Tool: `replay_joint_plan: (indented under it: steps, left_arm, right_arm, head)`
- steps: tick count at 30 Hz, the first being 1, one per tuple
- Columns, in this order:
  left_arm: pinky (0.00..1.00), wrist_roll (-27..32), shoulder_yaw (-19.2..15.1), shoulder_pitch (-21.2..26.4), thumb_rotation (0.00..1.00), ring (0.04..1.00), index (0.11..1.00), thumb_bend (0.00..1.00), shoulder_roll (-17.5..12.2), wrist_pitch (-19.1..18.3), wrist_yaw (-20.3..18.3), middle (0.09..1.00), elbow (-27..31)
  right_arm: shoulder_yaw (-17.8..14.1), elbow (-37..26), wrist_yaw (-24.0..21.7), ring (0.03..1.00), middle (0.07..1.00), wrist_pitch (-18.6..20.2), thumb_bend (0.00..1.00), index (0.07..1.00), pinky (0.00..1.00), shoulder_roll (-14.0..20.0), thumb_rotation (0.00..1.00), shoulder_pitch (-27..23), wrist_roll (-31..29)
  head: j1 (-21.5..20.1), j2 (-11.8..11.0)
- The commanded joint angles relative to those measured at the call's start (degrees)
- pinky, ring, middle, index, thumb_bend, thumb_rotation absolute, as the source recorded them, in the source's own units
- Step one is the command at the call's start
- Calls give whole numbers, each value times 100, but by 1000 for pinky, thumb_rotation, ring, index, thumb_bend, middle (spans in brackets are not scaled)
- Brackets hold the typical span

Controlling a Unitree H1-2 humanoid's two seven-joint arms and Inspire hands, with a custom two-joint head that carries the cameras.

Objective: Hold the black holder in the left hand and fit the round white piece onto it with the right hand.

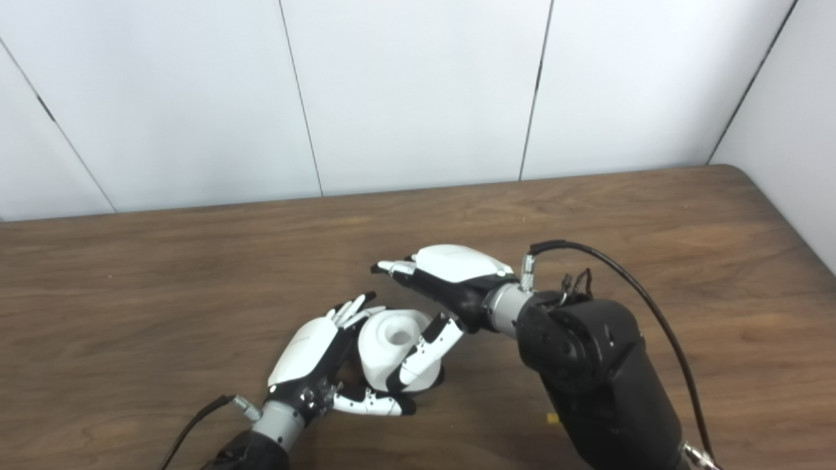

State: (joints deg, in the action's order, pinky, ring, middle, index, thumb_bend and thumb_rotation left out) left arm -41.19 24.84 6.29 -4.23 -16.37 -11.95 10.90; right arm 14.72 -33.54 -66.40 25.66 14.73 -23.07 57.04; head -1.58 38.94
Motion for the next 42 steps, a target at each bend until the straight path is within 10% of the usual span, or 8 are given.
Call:
replay_joint_plan:
  steps: [1,14,20,32,42]
  left_arm:
    - [1000,126,-70,-16,226,1000,885,1000,-48,-351,-297,1000,-9]
    - [1000,1194,-630,128,235,1000,997,1000,-257,-657,-951,1000,168]
    - [1000,2016,-873,233,290,1000,1000,1000,-465,-866,-1309,1000,239]
    - [1000,2679,-1205,298,332,1000,1000,1000,-851,-1049,-1642,1000,515]
    - [943,3499,-2167,-372,253,1000,971,1000,-882,551,-788,1000,462]
  right_arm:
    - [-114,-53,-577,998,950,119,1000,973,1000,6,524,-243,-101]
    - [-591,151,-633,1000,993,126,1000,1000,999,-103,554,-233,-582]
    - [-1023,144,-636,855,908,126,1000,997,637,-160,552,-180,-840]
    - [-1690,128,-633,858,935,126,1000,995,694,8,599,-47,-1302]
    - [-2815,259,575,974,987,115,1000,991,884,-13,592,1039,-3069]
  head:
    - [0,3]
    - [-19,-71]
    - [-42,-123]
    - [-32,-226]
    - [-53,-389]
